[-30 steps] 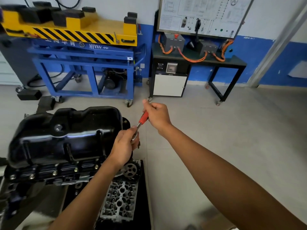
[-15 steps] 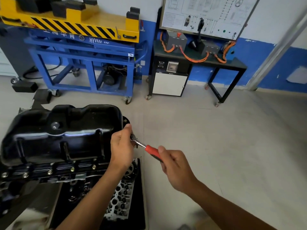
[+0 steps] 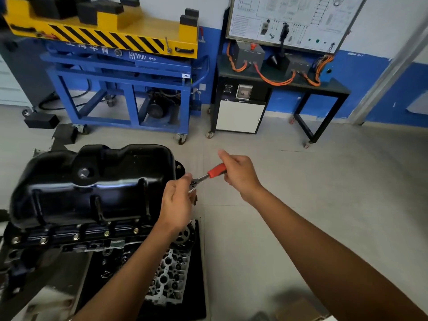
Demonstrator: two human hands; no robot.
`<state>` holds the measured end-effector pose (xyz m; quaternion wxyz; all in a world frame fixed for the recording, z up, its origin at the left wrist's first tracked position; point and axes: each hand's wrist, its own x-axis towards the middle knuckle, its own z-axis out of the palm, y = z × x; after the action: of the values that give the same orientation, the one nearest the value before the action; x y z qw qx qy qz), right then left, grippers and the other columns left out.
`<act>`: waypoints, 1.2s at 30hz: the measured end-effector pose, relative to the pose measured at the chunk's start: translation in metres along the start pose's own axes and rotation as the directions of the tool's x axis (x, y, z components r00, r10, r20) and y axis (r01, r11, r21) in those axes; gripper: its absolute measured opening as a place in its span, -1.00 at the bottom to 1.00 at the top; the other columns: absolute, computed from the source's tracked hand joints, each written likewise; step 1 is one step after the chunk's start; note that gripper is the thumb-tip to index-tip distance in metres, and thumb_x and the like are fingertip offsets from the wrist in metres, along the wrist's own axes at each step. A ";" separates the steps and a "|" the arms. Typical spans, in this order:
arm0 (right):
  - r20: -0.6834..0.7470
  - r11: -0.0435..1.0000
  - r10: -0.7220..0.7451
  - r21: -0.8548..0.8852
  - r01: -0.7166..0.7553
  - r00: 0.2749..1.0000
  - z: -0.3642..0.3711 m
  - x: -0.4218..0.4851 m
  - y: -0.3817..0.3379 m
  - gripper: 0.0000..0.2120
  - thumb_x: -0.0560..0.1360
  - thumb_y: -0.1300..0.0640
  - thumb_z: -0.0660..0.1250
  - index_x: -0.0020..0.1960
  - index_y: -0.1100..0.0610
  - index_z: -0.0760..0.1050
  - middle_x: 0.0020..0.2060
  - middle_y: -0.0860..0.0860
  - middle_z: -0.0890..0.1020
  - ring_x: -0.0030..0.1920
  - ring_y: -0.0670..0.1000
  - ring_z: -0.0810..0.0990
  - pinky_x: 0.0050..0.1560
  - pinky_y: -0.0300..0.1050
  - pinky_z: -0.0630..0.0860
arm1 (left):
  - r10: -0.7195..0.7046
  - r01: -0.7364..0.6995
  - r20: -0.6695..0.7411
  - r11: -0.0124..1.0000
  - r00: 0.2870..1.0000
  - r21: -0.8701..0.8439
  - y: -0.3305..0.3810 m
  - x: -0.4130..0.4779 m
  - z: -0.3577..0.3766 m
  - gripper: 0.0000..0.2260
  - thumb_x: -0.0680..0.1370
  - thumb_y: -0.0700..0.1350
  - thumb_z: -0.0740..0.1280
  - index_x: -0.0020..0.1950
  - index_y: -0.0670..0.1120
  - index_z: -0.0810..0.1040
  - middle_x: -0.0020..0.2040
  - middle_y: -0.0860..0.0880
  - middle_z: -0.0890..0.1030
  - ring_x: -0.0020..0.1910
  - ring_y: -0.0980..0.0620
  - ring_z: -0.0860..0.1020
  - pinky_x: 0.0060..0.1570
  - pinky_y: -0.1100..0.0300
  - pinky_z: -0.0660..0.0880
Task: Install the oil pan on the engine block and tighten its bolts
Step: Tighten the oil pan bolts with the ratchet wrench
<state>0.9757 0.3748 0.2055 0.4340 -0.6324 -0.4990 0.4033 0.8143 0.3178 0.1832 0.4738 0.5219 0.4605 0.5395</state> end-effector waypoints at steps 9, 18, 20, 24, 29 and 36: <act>0.085 0.971 -0.130 -0.189 0.145 0.988 0.025 0.041 -0.026 -0.49 0.53 -0.17 0.36 -0.34 0.25 0.53 -0.52 -0.02 0.47 -0.49 -0.08 0.39 -0.35 -0.20 0.39 | -0.079 0.122 0.346 0.987 0.935 -0.106 0.004 0.016 -0.013 -0.59 0.57 0.05 0.10 -0.48 0.01 0.23 -0.51 0.06 0.20 -0.51 0.10 0.15 -0.45 0.31 0.22; 0.062 0.950 -0.312 0.037 0.310 0.948 -0.007 -0.043 0.014 -0.54 0.61 -0.16 0.19 -0.38 -0.06 0.61 -0.59 -0.11 0.36 -0.52 -0.04 0.22 -0.47 -0.15 0.20 | -0.011 0.007 -0.058 0.997 0.998 -0.076 -0.003 -0.003 -0.008 -0.49 0.61 0.17 0.19 -0.41 -0.13 0.29 -0.46 -0.03 0.27 -0.43 -0.03 0.24 -0.38 0.20 0.30; 0.116 0.940 -0.340 0.077 0.333 0.933 -0.014 -0.074 0.024 -0.63 0.61 -0.22 0.17 -0.17 -0.22 0.70 -0.61 -0.16 0.37 -0.53 -0.07 0.17 -0.50 -0.19 0.12 | -0.030 0.021 -0.102 0.995 0.994 -0.093 -0.003 -0.001 -0.003 -0.52 0.59 0.16 0.19 -0.40 -0.13 0.30 -0.45 -0.02 0.28 -0.39 -0.03 0.24 -0.33 0.13 0.27; 0.225 0.960 -0.281 0.079 0.270 0.933 -0.009 -0.122 0.036 -0.54 0.56 -0.33 0.20 -0.40 -0.14 0.55 -0.56 -0.12 0.25 -0.51 -0.11 0.17 -0.45 -0.18 0.15 | 0.019 -0.032 -0.114 0.993 0.993 -0.113 -0.004 0.000 0.003 -0.54 0.59 0.09 0.14 -0.44 -0.14 0.29 -0.50 0.06 0.27 -0.47 0.12 0.23 -0.43 0.29 0.24; 0.256 0.960 -0.278 0.090 0.263 0.926 -0.003 -0.133 0.045 -0.51 0.56 -0.21 0.24 -0.49 -0.06 0.34 -0.58 -0.13 0.26 -0.53 -0.12 0.19 -0.41 -0.23 0.23 | -0.072 0.062 -0.101 0.993 0.992 -0.101 -0.008 -0.003 -0.003 -0.52 0.49 0.12 0.17 -0.33 -0.31 0.37 -0.36 -0.09 0.40 -0.45 0.15 0.37 -0.40 0.41 0.37; -0.119 0.978 -0.176 0.094 0.187 0.977 -0.010 -0.063 0.029 -0.42 0.63 -0.12 0.20 -0.53 0.03 0.33 -0.60 -0.07 0.27 -0.57 -0.09 0.24 -0.48 -0.23 0.22 | -0.117 0.120 0.025 0.985 0.993 -0.123 -0.008 -0.003 -0.006 -0.66 0.36 0.24 0.23 -0.49 0.05 0.47 -0.48 0.08 0.36 -0.46 0.15 0.34 -0.39 0.29 0.35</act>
<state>0.9824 0.3079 0.1855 0.5284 -0.5817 -0.5082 0.3523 0.8082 0.3154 0.1742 0.5408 0.4679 0.4520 0.5333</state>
